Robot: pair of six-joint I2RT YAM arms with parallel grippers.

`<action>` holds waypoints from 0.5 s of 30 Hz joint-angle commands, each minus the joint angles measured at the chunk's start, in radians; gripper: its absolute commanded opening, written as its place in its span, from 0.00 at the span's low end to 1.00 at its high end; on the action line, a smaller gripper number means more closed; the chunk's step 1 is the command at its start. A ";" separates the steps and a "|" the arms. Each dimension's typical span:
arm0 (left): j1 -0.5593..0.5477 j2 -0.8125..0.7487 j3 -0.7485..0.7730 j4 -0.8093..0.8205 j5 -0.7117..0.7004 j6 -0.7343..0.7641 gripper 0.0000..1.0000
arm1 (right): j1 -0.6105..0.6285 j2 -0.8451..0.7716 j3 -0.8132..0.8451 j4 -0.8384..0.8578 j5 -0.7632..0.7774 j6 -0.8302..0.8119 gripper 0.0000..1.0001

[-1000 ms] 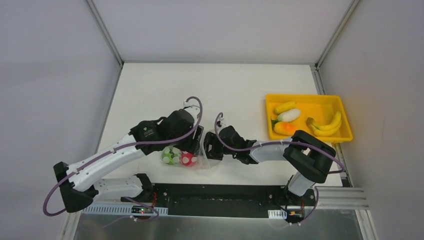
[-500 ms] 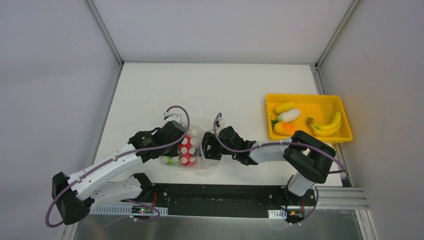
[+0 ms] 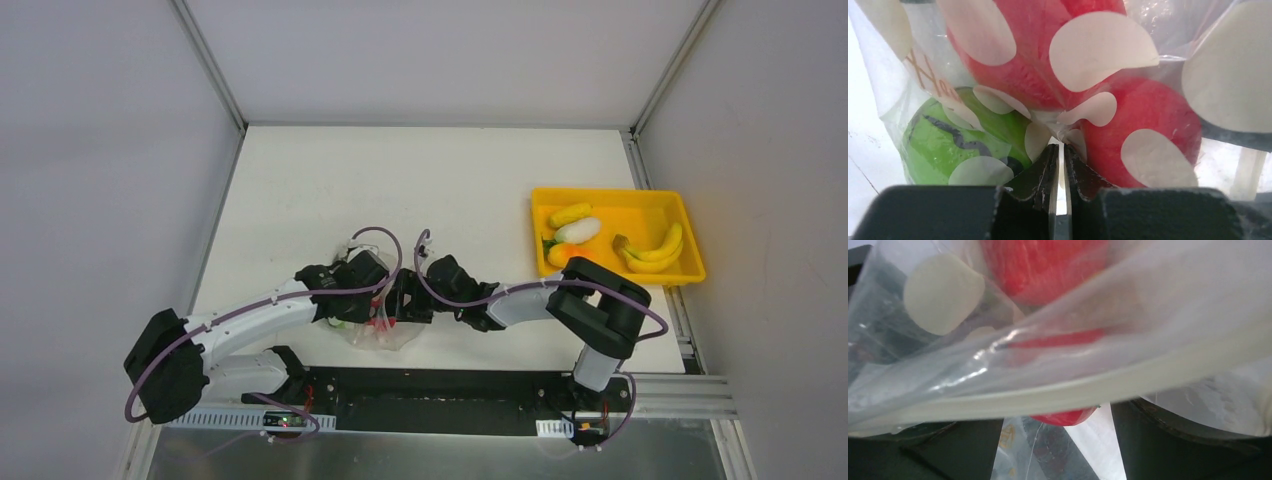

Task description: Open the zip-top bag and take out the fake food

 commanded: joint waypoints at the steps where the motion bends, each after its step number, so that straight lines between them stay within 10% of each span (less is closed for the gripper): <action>1: 0.008 0.028 -0.017 0.050 0.073 -0.028 0.11 | 0.011 0.042 0.047 0.093 -0.005 0.013 0.77; 15: 0.011 0.038 0.003 0.005 -0.051 -0.043 0.11 | 0.011 -0.156 -0.049 -0.089 0.105 -0.024 0.47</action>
